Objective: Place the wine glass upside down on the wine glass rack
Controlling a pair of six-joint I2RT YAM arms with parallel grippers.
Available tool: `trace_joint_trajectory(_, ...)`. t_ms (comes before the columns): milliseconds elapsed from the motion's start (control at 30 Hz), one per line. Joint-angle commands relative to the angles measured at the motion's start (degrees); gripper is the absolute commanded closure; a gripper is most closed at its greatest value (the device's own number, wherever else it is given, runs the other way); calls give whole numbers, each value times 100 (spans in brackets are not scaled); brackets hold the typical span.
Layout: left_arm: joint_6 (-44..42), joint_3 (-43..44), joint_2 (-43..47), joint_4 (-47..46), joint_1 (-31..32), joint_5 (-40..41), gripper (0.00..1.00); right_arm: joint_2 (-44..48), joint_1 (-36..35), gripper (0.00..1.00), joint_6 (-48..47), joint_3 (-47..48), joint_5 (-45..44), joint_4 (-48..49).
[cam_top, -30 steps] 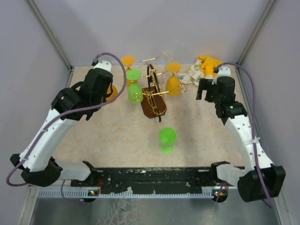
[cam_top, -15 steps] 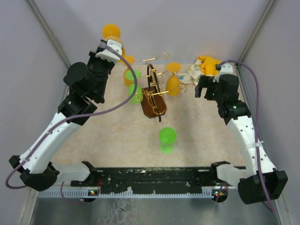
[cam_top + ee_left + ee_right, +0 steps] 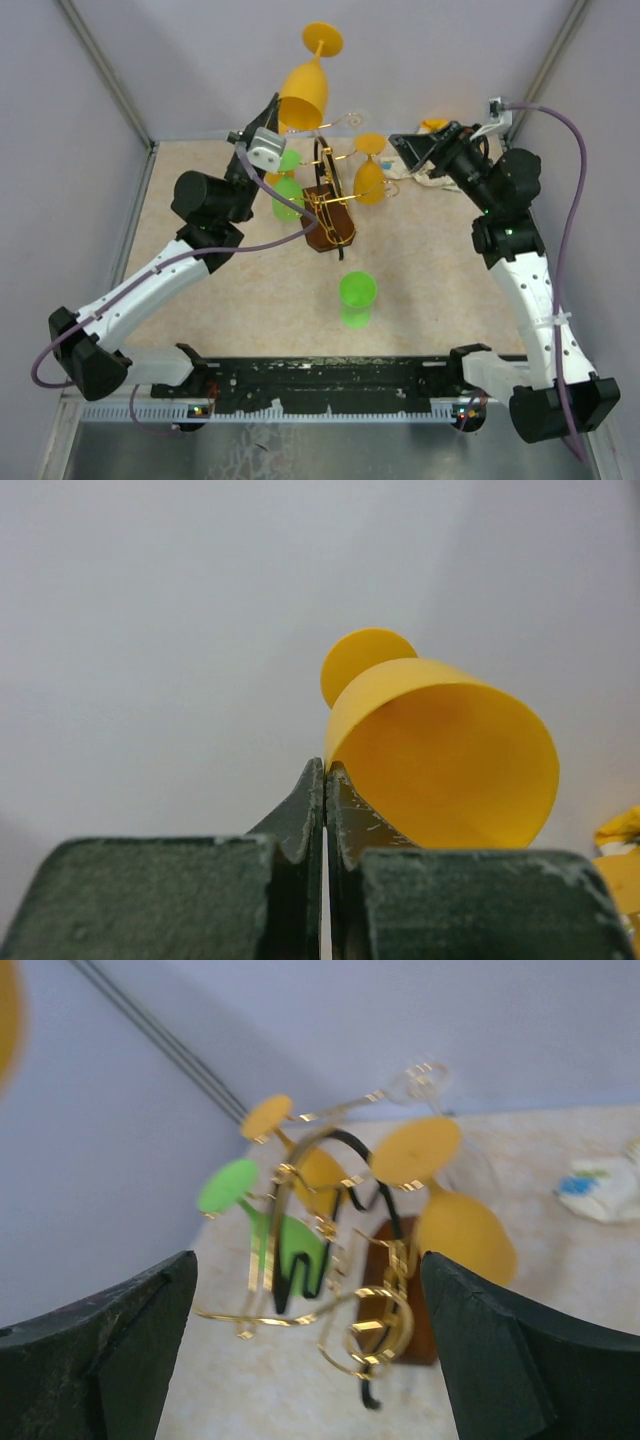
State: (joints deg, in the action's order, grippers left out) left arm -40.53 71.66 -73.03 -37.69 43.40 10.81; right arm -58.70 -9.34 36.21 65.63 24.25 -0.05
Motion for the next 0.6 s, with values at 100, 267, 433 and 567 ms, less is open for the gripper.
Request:
trace_joint_trajectory(100,1106,-849,117,-2097,20,-694,100,-728,-419,24,1812,465,554,3029)
trace_joint_trajectory(267,1508,-1343,289,-2541,20,-796,100,-1322,-633,31,2198,816,615,3626)
trace_joint_trajectory(433,1900,-1716,432,-2828,20,-967,100,-1708,-736,36,2472,940,600,4091)
trace_joint_trajectory(567,2031,-1857,478,-2885,20,-1179,100,-1934,-761,38,2534,1013,595,4266)
